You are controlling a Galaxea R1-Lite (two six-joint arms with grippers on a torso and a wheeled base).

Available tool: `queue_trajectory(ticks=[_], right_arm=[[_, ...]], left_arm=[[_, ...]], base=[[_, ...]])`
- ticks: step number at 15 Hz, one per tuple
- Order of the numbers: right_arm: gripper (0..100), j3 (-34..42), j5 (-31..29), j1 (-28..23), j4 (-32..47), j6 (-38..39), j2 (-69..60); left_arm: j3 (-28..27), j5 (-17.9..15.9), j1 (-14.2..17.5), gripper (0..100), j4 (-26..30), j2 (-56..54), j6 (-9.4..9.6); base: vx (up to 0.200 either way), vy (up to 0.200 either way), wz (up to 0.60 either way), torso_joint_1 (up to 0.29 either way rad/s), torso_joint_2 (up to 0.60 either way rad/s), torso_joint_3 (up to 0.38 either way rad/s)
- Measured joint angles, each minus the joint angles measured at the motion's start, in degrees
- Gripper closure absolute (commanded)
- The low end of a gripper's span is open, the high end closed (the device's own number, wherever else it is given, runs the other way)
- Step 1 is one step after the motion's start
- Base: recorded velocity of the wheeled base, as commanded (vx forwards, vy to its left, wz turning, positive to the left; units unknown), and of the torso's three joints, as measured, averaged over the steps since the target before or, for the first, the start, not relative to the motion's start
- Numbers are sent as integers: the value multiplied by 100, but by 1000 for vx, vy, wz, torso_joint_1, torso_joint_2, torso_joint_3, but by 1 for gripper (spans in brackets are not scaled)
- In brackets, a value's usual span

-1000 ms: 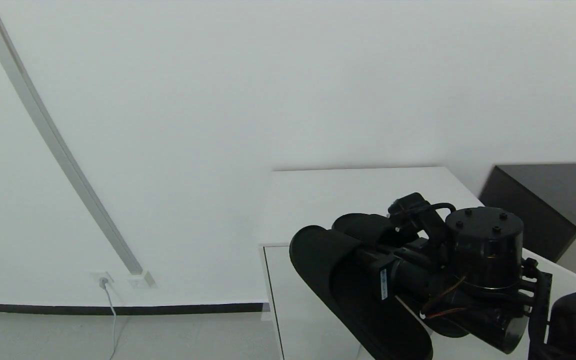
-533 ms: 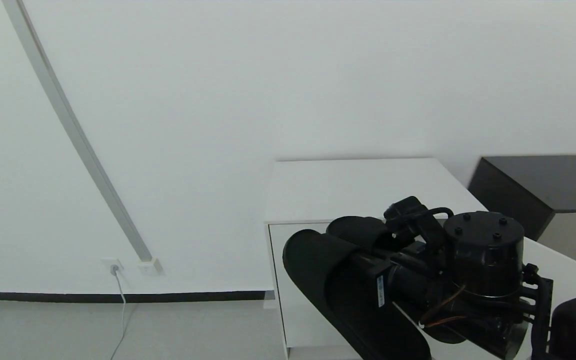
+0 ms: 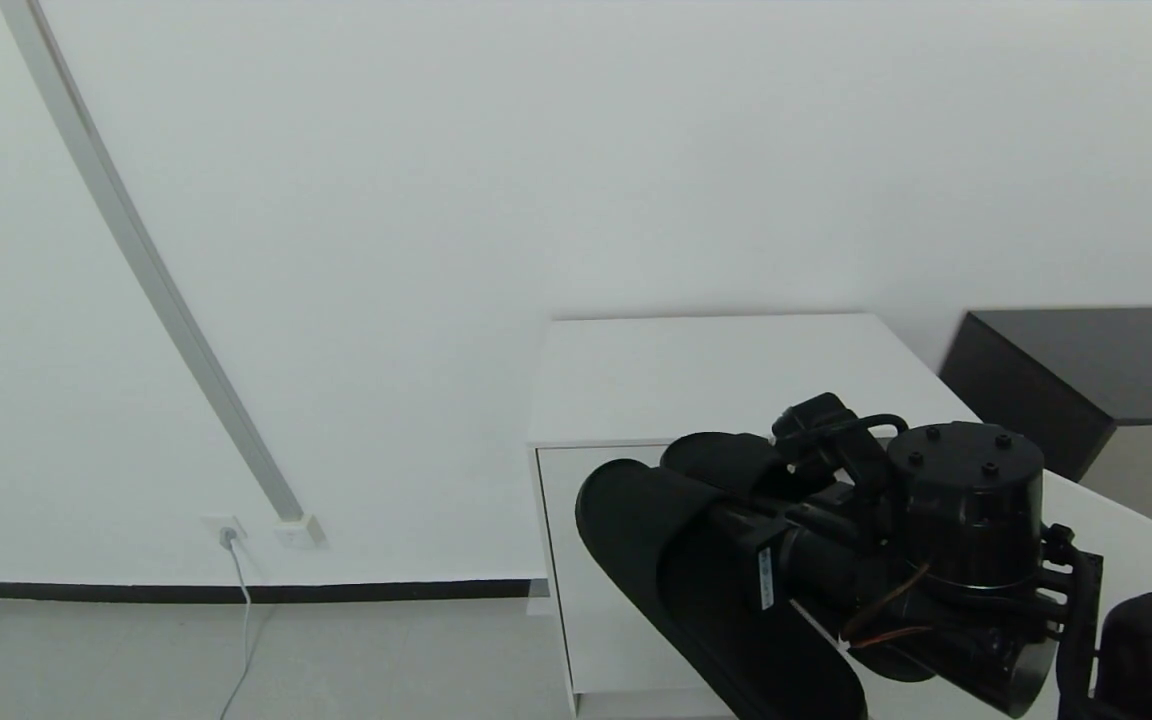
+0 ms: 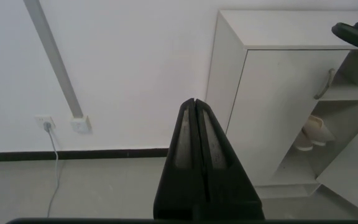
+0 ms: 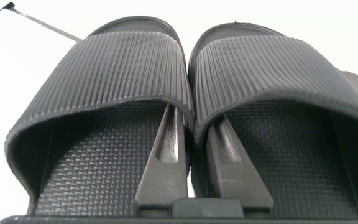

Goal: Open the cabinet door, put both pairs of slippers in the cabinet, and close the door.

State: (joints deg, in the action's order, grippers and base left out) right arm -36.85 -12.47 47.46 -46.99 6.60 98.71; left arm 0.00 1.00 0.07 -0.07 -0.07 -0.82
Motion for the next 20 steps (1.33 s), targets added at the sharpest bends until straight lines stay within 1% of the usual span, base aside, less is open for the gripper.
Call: queue_trajectory(ticks=[2, 14, 20], right_arm=[[100, 2, 0, -2, 0, 0, 2], [100, 20, 0, -7, 0, -2, 9], [100, 161, 10, -35, -297, -110, 16]], left_arm=[[0, 0, -5, 100, 0, 0, 2], [0, -5, 0, 100, 2, 0, 6], [0, -5, 0, 100, -2, 0, 6]], base=[[0, 0, 0, 0, 0, 0], [0, -200, 0, 6, 5, 2], [0, -200, 0, 0, 3, 2]])
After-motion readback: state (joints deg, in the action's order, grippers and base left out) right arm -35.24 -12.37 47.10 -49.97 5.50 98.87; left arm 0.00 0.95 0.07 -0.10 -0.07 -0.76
